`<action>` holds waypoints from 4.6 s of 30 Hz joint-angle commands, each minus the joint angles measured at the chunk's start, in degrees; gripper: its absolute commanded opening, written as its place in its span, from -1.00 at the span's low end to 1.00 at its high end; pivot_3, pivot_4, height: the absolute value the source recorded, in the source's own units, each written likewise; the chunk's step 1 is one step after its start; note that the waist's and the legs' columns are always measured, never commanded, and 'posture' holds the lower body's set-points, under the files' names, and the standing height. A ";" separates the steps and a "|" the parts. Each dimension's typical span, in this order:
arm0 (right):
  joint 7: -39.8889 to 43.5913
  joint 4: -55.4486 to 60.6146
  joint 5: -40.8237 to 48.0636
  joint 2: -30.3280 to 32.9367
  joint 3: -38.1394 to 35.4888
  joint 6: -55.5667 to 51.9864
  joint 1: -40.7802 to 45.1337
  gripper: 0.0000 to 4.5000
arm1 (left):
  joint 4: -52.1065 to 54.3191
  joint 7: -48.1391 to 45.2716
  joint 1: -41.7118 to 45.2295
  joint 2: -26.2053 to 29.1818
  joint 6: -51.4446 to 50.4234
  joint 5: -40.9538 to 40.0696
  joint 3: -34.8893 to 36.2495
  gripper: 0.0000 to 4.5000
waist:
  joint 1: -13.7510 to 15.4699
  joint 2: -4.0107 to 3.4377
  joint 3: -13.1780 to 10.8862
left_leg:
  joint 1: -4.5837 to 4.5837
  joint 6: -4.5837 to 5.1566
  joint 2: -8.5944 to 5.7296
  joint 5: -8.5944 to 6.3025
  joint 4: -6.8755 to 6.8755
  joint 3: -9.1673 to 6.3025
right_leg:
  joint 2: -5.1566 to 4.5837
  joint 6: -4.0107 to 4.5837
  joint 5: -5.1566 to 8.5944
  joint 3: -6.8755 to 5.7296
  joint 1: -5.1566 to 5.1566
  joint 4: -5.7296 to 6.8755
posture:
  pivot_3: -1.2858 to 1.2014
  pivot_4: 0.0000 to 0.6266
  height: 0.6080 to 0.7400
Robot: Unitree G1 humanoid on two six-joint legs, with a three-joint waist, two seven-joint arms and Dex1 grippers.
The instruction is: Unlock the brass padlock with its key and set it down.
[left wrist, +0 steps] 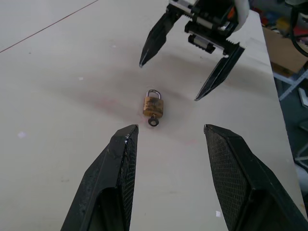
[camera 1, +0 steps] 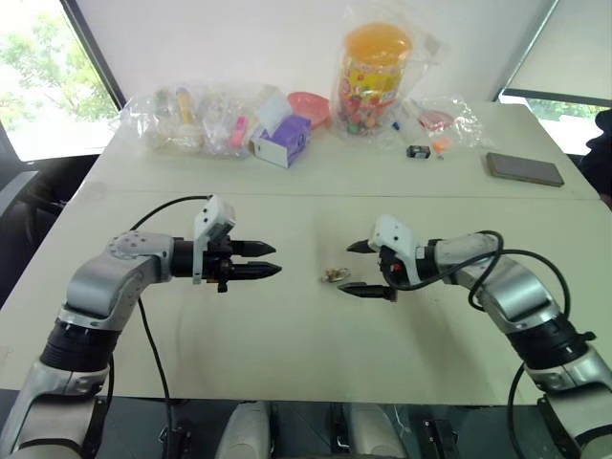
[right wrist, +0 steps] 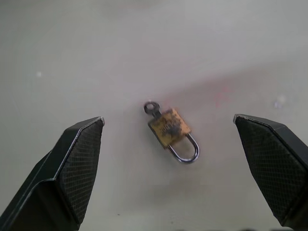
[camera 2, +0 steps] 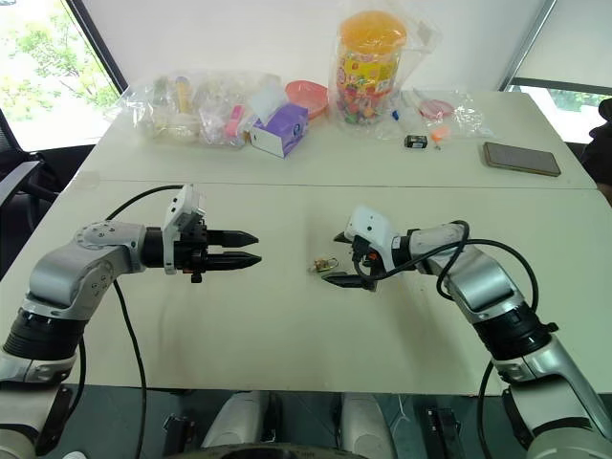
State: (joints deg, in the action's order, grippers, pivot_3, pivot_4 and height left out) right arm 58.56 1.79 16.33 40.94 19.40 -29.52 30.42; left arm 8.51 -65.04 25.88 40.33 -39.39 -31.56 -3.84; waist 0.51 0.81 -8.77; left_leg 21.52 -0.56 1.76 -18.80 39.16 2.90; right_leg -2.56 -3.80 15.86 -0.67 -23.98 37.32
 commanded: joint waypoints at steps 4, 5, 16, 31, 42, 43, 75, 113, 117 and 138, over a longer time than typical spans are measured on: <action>3.59 -9.15 -5.12 -4.08 2.25 6.54 3.37 0.99 | 2.74 0.79 -0.55 0.98 0.20 -0.25 1.12 -0.01 | -0.26 0.00 0.00 | 0.00 -0.01 0.00 0.00 0.00 0.02 | -0.01 0.00 0.00 0.00 -0.03 0.04 | 0.03 -0.52 1.00; 3.83 -10.06 -5.52 -4.84 2.34 6.98 3.68 0.99 | 2.89 0.91 -0.67 1.05 0.13 -0.30 1.23 -0.01 | -0.40 0.00 0.00 | -0.01 -0.01 0.01 0.00 0.00 0.01 | -0.01 0.00 0.00 0.00 -0.03 0.06 | 0.03 -0.52 1.00; 5.69 -19.26 -11.90 -10.15 4.02 13.41 6.08 0.99 | 3.99 1.66 -1.59 1.77 -0.19 -0.97 1.85 -0.01 | -1.59 0.00 0.00 | -0.12 -0.11 0.07 0.06 0.00 0.01 | -0.07 0.01 -0.01 0.03 -0.04 0.27 | 0.03 -0.52 1.00; 6.46 -15.30 -15.20 -12.20 4.83 13.96 2.79 -0.69 | 4.15 2.88 -1.81 1.35 -0.78 -1.55 1.71 -0.01 | -1.64 0.01 0.01 | -0.17 -0.13 0.08 0.07 0.00 0.01 | -0.08 0.01 -0.01 0.06 -0.04 0.36 | 0.03 -0.52 1.00; -11.00 10.48 -28.62 -1.78 -4.02 34.65 -5.16 -0.69 | -1.30 1.52 4.81 -4.13 -6.10 -5.86 0.17 -0.01 | -1.06 -0.01 -0.03 | 0.06 -0.15 -0.07 0.08 0.04 0.04 | -0.12 0.01 0.00 0.05 -0.20 0.33 | 0.03 -0.52 1.00; -11.90 12.17 -30.29 -0.78 -4.19 37.06 -5.66 -0.69 | -2.07 1.37 5.84 -5.13 -7.28 -6.93 0.33 -0.01 | -1.08 -0.01 -0.04 | 0.05 -0.15 -0.06 0.08 0.04 0.03 | -0.09 0.00 0.00 0.06 -0.21 0.33 | 0.03 -0.52 1.00; -13.19 24.52 -30.78 -0.65 -7.14 38.46 -4.90 -0.69 | -8.04 -2.10 12.68 -9.85 -7.54 -6.31 -0.97 -0.40 | -1.18 0.04 -0.06 | -0.01 -0.21 -0.02 0.12 0.04 0.03 | 0.01 0.01 0.00 0.09 -0.21 0.37 | 0.03 -0.52 1.00; -9.93 26.11 -28.46 0.08 -6.99 35.07 -6.85 -0.69 | -5.96 -1.02 13.85 -9.78 -7.42 -7.73 0.25 -0.86 | -1.17 0.04 -0.07 | -0.01 -0.21 -0.03 0.12 0.04 0.03 | 0.01 0.01 0.00 0.09 -0.21 0.37 | 0.03 -0.52 1.00; -9.72 26.09 -28.42 0.01 -7.02 35.06 -6.88 -0.69 | -5.61 -1.05 13.64 -9.51 -6.81 -7.32 -0.02 -0.18 | -1.16 0.05 -0.07 | 0.00 -0.21 -0.03 0.12 0.04 0.03 | 0.01 0.01 0.00 0.09 -0.21 0.37 | 0.03 -0.52 1.00; -9.66 26.32 -27.99 -0.42 -7.52 34.20 -6.20 -0.69 | -4.75 -3.04 12.26 -7.82 -6.62 -6.57 -1.54 -0.99 | -1.16 0.05 -0.07 | -0.01 -0.21 -0.03 0.12 0.04 0.03 | 0.01 0.01 0.00 0.09 -0.21 0.37 | 0.03 -0.52 1.00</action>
State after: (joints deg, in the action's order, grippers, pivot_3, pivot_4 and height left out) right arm 49.41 25.64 -12.34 40.79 13.21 4.49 23.26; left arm 2.40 -67.50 37.91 32.35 -46.81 -37.87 -5.72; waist -0.65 0.85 -8.83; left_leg 21.51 -0.77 1.73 -18.69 39.20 2.93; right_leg -2.55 -3.79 15.86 -0.57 -24.19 37.70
